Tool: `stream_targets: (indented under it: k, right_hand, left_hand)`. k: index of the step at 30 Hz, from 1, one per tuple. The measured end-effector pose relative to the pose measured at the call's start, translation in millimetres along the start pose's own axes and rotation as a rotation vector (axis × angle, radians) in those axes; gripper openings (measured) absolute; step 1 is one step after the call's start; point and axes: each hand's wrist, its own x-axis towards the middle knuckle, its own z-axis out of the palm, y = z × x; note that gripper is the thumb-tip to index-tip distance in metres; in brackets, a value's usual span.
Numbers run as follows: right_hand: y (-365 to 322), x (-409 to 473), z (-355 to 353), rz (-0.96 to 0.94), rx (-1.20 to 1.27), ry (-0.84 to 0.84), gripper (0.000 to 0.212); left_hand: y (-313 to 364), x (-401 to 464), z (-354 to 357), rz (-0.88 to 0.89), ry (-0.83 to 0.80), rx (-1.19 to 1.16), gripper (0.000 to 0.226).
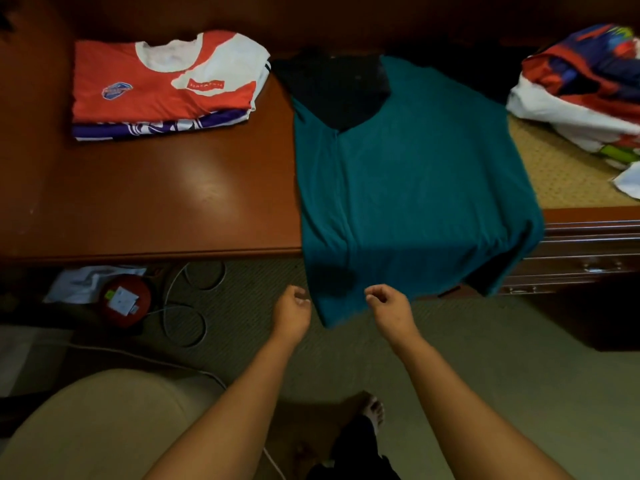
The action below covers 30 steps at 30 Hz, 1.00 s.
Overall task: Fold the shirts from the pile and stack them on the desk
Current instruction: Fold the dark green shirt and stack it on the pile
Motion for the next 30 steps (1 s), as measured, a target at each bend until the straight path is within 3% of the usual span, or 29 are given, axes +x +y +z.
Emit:
stream_targets:
  k: [8, 16, 22, 30]
  right_hand:
    - [-51.4, -62.0, -44.7, -0.027, -0.054, 0.031, 0.017]
    - [-113.9, -87.9, -97.0, -0.102, -0.257, 0.078, 0.029]
    - [-165.2, -25.2, -152.2, -0.153, -0.31, 0.131, 0.031]
    - [-231.7, 135.0, -229.5, -0.147, -0.204, 0.178, 0.025]
  left_hand:
    - [54.4, -68.3, -27.8, 0.123, -0.119, 0.043, 0.011]
    - [123.4, -108.3, -60.4, 0.29, -0.097, 0.212, 0.017]
    - [223.0, -63.3, -69.3, 0.435, -0.054, 0.309, 0.024]
    - [371.2, 53.7, -19.3, 0.497, -0.051, 0.368, 0.024]
